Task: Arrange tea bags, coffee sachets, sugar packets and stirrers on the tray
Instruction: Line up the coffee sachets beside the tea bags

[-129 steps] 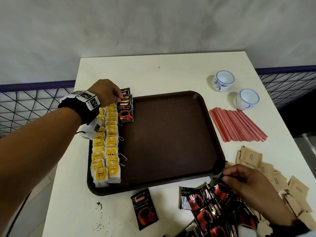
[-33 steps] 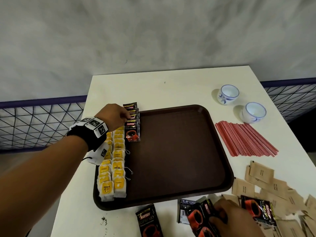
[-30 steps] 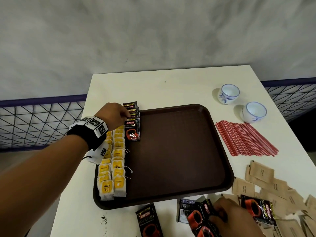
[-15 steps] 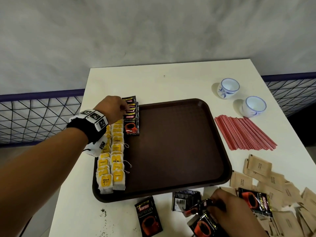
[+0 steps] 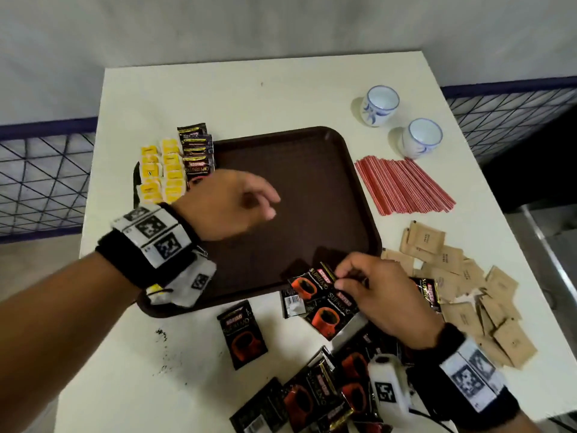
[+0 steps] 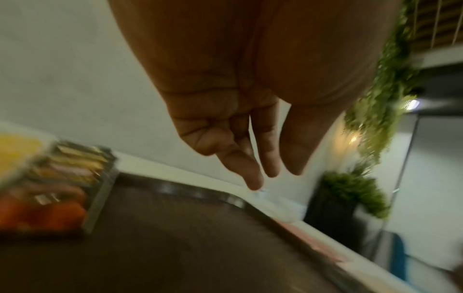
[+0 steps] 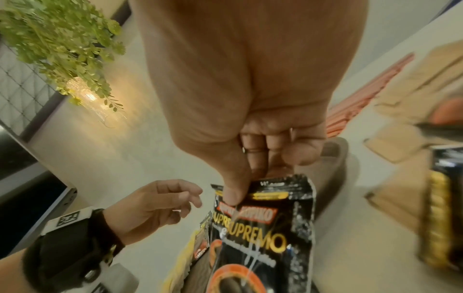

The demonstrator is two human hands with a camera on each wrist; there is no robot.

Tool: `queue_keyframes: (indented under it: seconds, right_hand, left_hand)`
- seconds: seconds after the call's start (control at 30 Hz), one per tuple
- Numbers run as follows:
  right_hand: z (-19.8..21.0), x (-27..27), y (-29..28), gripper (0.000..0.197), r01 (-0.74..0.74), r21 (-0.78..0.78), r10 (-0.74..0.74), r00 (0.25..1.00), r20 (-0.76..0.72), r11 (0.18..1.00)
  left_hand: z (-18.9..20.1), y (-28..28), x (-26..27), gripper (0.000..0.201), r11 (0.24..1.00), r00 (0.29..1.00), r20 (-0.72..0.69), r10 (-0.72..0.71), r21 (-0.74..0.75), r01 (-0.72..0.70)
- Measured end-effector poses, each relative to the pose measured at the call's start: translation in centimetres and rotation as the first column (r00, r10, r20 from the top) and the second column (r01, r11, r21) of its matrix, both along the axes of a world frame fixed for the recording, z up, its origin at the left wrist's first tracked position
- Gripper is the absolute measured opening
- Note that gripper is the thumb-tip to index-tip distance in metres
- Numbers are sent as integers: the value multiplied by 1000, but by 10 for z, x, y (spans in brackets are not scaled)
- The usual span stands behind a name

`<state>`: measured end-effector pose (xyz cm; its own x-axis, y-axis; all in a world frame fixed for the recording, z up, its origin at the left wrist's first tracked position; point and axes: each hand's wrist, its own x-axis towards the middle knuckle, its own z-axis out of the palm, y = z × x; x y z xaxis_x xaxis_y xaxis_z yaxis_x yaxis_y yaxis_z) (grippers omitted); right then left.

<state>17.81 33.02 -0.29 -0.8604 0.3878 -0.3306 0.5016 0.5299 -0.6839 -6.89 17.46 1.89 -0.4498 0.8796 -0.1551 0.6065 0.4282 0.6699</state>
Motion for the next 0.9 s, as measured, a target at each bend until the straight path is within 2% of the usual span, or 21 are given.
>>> queue_keyframes:
  seconds: [0.07, 0.17, 0.33, 0.43, 0.53, 0.67, 0.8, 0.9]
  right_hand:
    - [4, -9, 1, 10, -35, 23, 35, 999, -36, 999]
    - [9, -22, 1, 12, -55, 26, 57, 994, -97, 998]
    - [8, -34, -8, 12, -52, 5, 52, 979, -197, 999]
    - [3, -33, -10, 15, 44, -64, -56, 981, -188, 997]
    - [-7, -29, -11, 25, 150, -212, -175, 979, -102, 966]
    - [-17, -33, -20, 17, 247, -391, -295, 953, -66, 887]
    - [-17, -37, -20, 18, 278, -414, -343, 935, -89, 867]
    - [-18, -35, -17, 18, 291, -409, -354, 932, -84, 865]
  left_hand:
    - [-5, 7, 36, 28, 987, 974, 191, -122, -83, 140]
    - [-22, 12, 67, 30, 970, 929, 314, -196, -75, 230]
    - [-32, 8, 75, 9, 986, 928, 349, -131, -52, 158]
    - [-30, 4, 68, 4, 996, 933, 357, -47, -51, 70]
    - [-27, 1, 58, 3, 999, 938, 345, 36, -35, -25]
    - [-23, 1, 56, 4, 997, 901, 428, 74, -2, -81]
    - [-21, -3, 47, 10, 999, 907, 419, 33, -34, -21]
    - [-17, -12, 20, 12, 996, 937, 341, 80, -50, -67]
